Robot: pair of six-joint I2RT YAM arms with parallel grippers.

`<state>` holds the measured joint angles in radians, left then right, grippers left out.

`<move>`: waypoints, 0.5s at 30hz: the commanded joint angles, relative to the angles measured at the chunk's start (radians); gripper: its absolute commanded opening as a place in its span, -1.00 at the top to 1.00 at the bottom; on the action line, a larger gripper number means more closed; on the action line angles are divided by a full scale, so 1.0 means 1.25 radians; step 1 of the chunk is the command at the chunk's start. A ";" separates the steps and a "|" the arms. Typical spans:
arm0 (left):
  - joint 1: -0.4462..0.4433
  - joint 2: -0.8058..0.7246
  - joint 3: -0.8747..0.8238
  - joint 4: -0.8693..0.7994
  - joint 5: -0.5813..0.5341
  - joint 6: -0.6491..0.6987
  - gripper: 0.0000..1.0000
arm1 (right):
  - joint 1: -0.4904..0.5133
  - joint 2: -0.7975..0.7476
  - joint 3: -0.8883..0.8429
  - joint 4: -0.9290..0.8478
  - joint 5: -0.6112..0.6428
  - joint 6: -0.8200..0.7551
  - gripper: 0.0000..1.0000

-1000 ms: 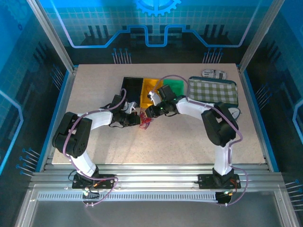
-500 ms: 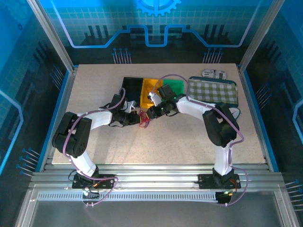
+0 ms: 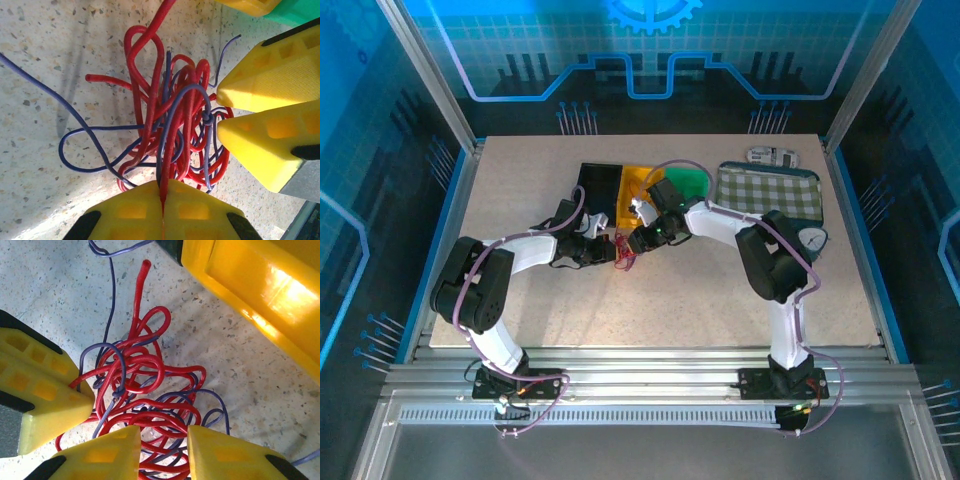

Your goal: Untangle the cables

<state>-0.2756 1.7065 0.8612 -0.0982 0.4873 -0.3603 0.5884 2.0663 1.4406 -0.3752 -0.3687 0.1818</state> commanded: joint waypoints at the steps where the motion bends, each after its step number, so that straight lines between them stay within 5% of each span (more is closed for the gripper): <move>1: 0.007 0.000 0.001 0.014 0.008 0.000 1.00 | 0.002 0.013 0.024 -0.030 -0.011 -0.006 0.37; 15: 0.007 -0.006 -0.008 0.024 -0.006 0.000 1.00 | 0.006 0.029 0.042 -0.062 -0.019 -0.014 0.27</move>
<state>-0.2756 1.7065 0.8612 -0.0902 0.4835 -0.3603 0.5884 2.0712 1.4609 -0.4118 -0.3721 0.1814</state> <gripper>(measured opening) 0.005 0.365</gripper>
